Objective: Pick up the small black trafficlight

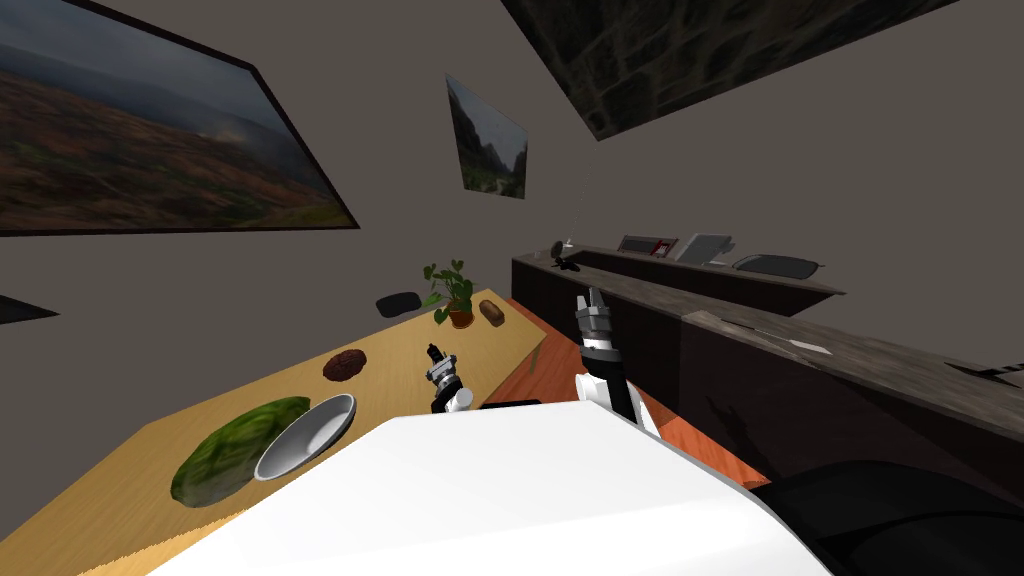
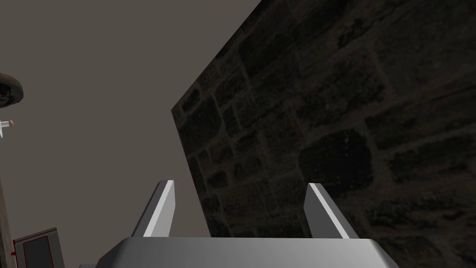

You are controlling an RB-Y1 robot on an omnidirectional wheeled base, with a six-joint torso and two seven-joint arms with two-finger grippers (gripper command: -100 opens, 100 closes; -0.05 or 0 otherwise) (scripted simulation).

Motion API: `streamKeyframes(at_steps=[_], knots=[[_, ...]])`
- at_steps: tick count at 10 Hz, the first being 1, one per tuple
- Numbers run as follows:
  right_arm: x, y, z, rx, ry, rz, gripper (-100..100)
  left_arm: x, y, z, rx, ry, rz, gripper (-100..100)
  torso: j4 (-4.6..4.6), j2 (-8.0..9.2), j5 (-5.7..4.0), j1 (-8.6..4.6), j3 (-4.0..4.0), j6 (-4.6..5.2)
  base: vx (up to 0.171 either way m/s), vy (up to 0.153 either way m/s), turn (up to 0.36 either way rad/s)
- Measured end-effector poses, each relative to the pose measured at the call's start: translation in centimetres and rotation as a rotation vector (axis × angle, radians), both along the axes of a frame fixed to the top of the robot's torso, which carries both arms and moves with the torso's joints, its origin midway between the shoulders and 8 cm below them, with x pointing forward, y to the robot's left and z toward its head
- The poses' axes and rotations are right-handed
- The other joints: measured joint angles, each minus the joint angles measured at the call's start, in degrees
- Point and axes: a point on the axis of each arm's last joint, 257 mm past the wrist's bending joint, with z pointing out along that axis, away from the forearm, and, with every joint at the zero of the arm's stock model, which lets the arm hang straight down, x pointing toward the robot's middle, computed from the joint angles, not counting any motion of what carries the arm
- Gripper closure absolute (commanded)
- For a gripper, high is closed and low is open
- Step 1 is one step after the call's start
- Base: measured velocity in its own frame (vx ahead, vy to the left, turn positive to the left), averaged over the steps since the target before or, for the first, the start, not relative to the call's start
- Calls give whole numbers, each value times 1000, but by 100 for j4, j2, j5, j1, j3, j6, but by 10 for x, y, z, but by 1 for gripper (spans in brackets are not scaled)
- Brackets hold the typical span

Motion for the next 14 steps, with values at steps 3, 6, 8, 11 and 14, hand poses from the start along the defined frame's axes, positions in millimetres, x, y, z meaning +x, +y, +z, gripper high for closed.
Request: streamKeyframes(at_steps=[3,6,8,11,14], knots=[[0,0,0,0,0,0,0,13,42,-2,31,-3,-3,100,-33,-9,22,-50,-22,11,-57,-171,-29],[0,0,0,0,0,0,0,16,76,-7,35,8,-5,100,-42,-21,33,-30,-32,13,-45,-133,-30],[0,0,0,0,0,0,0,17,100,-8,32,9,-1,100,-43,-27,37,-14,-35,11,-34,-102,-20],[0,0,0,0,0,0,0,19,125,-6,25,8,7,100,-43,-31,42,-4,-37,9,-28,-101,-26],[0,0,0,0,0,0,0,21,160,-4,19,6,24,100,-43,-31,43,-4,-37,6,-28,-95,-16]])
